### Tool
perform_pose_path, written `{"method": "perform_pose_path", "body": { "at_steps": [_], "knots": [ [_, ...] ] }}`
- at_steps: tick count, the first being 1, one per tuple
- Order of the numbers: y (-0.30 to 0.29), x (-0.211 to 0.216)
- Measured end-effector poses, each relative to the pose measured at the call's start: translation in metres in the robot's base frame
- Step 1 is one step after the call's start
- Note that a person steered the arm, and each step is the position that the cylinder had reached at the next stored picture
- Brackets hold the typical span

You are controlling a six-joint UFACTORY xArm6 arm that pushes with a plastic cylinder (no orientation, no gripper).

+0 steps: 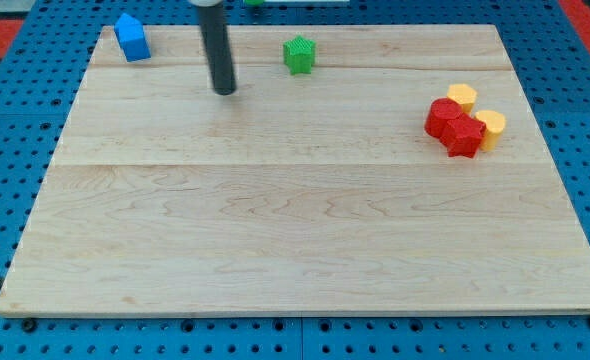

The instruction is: Nudge the green star to the top edge of the board

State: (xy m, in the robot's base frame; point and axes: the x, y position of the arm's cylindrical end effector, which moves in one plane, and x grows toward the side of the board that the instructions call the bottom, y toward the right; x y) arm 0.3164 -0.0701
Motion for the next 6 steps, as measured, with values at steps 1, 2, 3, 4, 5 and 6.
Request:
{"method": "perform_pose_path", "body": {
  "at_steps": [1, 2, 3, 4, 5, 6],
  "knots": [
    [0.031, -0.02],
    [0.058, -0.043],
    [0.08, -0.061],
    [0.086, -0.079],
    [0.086, -0.099],
    [0.113, -0.074]
  ]
}}
